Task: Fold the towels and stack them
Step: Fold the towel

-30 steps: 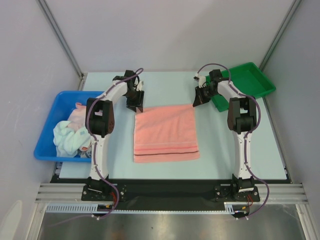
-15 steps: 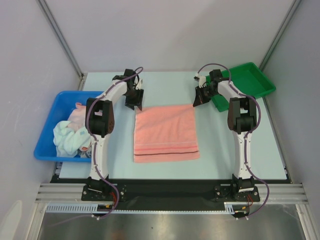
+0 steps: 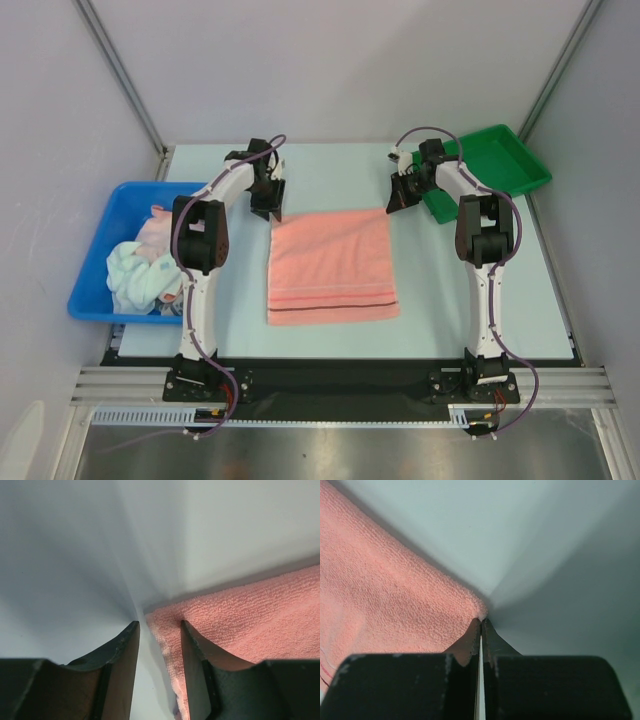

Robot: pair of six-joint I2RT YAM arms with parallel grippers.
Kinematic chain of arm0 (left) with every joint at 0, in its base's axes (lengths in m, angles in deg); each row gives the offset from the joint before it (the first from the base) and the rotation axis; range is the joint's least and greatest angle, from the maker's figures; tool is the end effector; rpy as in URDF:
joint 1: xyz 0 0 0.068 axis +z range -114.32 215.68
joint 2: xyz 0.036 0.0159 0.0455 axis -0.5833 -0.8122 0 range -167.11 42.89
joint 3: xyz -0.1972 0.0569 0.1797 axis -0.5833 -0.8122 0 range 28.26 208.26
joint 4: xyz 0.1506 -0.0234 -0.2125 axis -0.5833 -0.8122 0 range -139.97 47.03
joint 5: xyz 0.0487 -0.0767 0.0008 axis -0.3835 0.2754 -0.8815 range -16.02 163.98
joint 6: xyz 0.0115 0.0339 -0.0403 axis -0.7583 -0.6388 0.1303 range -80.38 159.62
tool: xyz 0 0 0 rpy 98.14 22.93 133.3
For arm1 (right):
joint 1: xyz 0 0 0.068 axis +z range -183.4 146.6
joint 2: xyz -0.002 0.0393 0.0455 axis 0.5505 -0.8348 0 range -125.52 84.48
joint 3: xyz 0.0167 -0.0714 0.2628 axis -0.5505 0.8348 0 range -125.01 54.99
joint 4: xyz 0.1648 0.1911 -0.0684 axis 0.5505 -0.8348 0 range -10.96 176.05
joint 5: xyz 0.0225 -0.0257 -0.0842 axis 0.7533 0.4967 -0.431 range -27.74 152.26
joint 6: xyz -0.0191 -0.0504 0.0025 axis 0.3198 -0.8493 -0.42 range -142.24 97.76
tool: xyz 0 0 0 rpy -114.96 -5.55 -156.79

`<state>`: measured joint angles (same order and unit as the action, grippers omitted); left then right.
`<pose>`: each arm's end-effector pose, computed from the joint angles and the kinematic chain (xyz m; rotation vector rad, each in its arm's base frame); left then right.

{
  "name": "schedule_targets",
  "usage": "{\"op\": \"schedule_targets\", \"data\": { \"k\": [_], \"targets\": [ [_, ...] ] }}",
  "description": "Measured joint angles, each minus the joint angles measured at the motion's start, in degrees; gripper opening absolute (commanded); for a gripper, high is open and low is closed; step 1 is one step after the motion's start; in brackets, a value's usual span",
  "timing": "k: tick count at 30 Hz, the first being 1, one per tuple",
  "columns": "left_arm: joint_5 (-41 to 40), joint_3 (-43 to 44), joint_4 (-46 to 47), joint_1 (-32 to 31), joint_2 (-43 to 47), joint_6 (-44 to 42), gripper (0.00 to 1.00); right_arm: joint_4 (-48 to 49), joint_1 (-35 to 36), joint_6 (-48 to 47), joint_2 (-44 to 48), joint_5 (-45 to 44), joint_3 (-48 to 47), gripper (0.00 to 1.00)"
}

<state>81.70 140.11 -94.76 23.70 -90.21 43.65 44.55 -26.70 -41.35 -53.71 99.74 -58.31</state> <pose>0.4709 -0.1048 0.1689 0.2269 2.8478 -0.2504 0.4992 0.0806 0.1471 -0.7472 2.4496 0.8038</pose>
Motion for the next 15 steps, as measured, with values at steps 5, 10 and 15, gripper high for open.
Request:
{"op": "schedule_targets", "data": {
  "k": [5,10,15],
  "targets": [
    [0.07,-0.02,-0.28,-0.15,-0.07,0.07,0.32,0.0,-0.07,0.0,0.0,0.02,0.0,0.0],
    [0.07,0.0,-0.42,-0.28,-0.76,0.52,0.05,-0.02,-0.07,0.02,0.0,-0.02,-0.07,0.0],
    [0.33,0.7,-0.79,-0.31,-0.87,0.94,0.0,0.17,0.35,0.28,0.0,-0.37,-0.09,0.0]
  ]
}}
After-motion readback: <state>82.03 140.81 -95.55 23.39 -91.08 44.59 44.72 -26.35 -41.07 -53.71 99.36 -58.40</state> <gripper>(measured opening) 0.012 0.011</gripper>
